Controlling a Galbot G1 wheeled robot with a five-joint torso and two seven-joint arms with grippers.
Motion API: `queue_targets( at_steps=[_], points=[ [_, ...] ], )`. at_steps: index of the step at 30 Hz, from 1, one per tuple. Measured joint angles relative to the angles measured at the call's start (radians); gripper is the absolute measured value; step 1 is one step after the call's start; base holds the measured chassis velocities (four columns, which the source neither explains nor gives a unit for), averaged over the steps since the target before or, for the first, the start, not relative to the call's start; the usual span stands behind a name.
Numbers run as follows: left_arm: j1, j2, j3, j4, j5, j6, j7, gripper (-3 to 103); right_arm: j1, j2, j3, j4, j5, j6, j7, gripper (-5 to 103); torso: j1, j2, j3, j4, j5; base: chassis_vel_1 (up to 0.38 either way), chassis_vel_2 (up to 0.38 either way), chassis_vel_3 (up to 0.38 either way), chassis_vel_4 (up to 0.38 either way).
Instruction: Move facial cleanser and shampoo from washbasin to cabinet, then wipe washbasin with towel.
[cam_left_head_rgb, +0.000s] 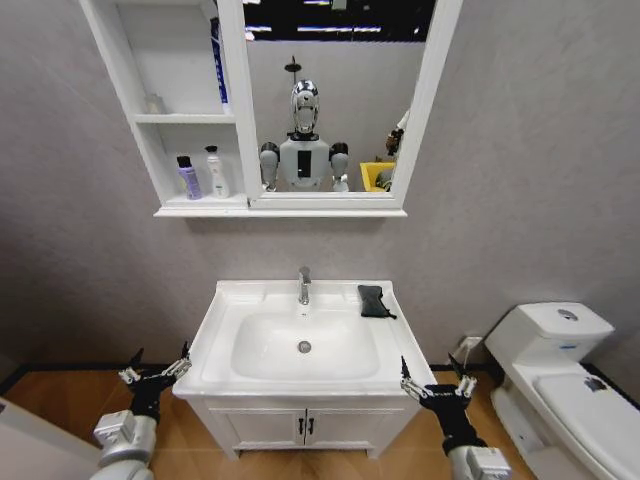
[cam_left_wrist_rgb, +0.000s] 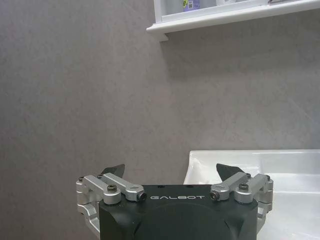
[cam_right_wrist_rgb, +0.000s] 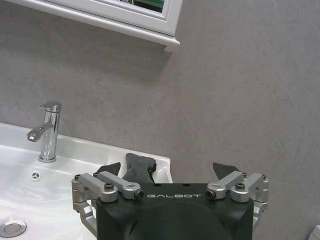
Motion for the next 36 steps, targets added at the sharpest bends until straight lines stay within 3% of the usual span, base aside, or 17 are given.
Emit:
queue_targets(
  at_steps=[14, 24, 25, 29, 30, 33, 36],
  points=[
    [0.0, 0.0, 0.0, 0.0, 0.0, 0.0, 0.0, 100, -0.026, -0.015, -0.009, -0.031, 0.019, 0.082, 0.012, 100, 0.0, 0.0, 0.0, 0.0002, 0.0, 0.23, -0.273, -0.231, 0.268],
    [0.0, 0.0, 0.0, 0.0, 0.0, 0.0, 0.0, 100, -0.016, -0.024, -0.033, -0.064, 0.005, 0.076, -0.015, 100, -0.001, 0.001, 0.0, 0.0001, -0.0004, 0.327, -0.385, -0.33, 0.374],
    [0.0, 0.0, 0.0, 0.0, 0.0, 0.0, 0.0, 100, -0.01, -0.023, -0.035, -0.068, 0.002, 0.069, -0.02, 100, 0.0, 0.0, 0.0, 0.0004, 0.0009, 0.332, -0.373, -0.341, 0.377],
    [0.0, 0.0, 0.0, 0.0, 0.0, 0.0, 0.0, 100, -0.007, -0.022, -0.038, -0.07, 0.0, 0.065, -0.024, 100, -0.001, 0.0, 0.0, -0.0003, -0.001, 0.328, -0.371, -0.324, 0.376],
    [0.0, 0.0, 0.0, 0.0, 0.0, 0.0, 0.0, 100, -0.008, -0.024, -0.038, -0.071, 0.0, 0.063, -0.028, 100, 0.0, 0.0, 0.0, 0.0002, 0.0007, 0.359, -0.374, -0.361, 0.37],
    [0.0, 0.0, 0.0, 0.0, 0.0, 0.0, 0.0, 100, -0.009, -0.027, -0.038, -0.073, -0.001, 0.063, -0.032, 100, 0.0, 0.0, 0.0, -0.0003, -0.0013, 0.343, -0.391, -0.333, 0.366],
    [0.0, 0.0, 0.0, 0.0, 0.0, 0.0, 0.0, 100, -0.006, -0.028, -0.038, -0.076, -0.005, 0.064, -0.039, 100, 0.0, 0.0, 0.0, 0.0003, 0.0013, 0.356, -0.372, -0.323, 0.352]
  ],
)
